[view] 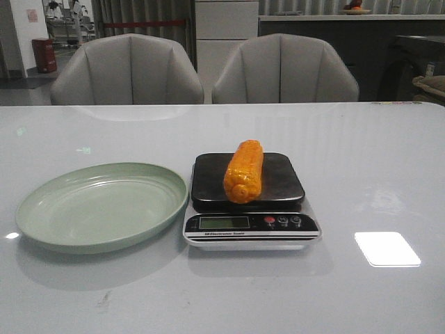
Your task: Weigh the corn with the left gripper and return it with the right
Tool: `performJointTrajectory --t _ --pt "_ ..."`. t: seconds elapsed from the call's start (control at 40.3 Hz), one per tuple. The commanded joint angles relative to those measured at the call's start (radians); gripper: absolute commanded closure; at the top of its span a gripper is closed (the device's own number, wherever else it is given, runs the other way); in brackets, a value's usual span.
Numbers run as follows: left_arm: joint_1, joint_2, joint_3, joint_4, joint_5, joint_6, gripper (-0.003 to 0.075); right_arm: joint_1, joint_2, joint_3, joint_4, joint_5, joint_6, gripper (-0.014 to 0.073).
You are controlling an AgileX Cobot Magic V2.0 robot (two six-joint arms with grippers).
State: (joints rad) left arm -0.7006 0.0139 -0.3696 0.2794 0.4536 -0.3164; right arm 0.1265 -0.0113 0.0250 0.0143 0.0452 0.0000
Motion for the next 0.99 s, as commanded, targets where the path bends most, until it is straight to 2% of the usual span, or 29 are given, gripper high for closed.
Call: performJointTrajectory --t 0.0,0.099,0.248,0.298,0.447,0.77,0.969 --pt "-0.005 0.013 -0.024 0.010 -0.057 -0.001 0.0574 0.000 -0.018 0.004 -0.014 -0.088 0.000 0.0428" --pt "-0.005 0.013 -0.024 0.010 -0.051 -0.001 0.0587 0.000 -0.018 0.004 -0.014 -0.145 0.000 0.0428" --pt "-0.005 0.013 -0.024 0.010 -0.051 -0.001 0.0606 0.000 -0.017 0.002 -0.014 -0.333 0.000 0.0428" --pt "-0.005 0.013 -0.024 0.010 -0.051 -0.001 0.0606 0.000 -0.012 -0.014 -0.014 -0.350 0.000 0.0428" --pt "-0.005 0.013 -0.024 0.010 -0.051 -0.001 0.0606 0.001 0.059 -0.131 -0.014 -0.227 0.000 0.0428" --pt "-0.005 0.013 -0.024 0.010 -0.051 -0.001 0.0606 0.001 0.370 -0.387 -0.014 0.067 0.000 0.0428" --pt "-0.005 0.013 -0.024 0.010 -0.059 -0.001 0.0606 0.001 0.478 -0.406 -0.014 0.127 0.000 0.0428"
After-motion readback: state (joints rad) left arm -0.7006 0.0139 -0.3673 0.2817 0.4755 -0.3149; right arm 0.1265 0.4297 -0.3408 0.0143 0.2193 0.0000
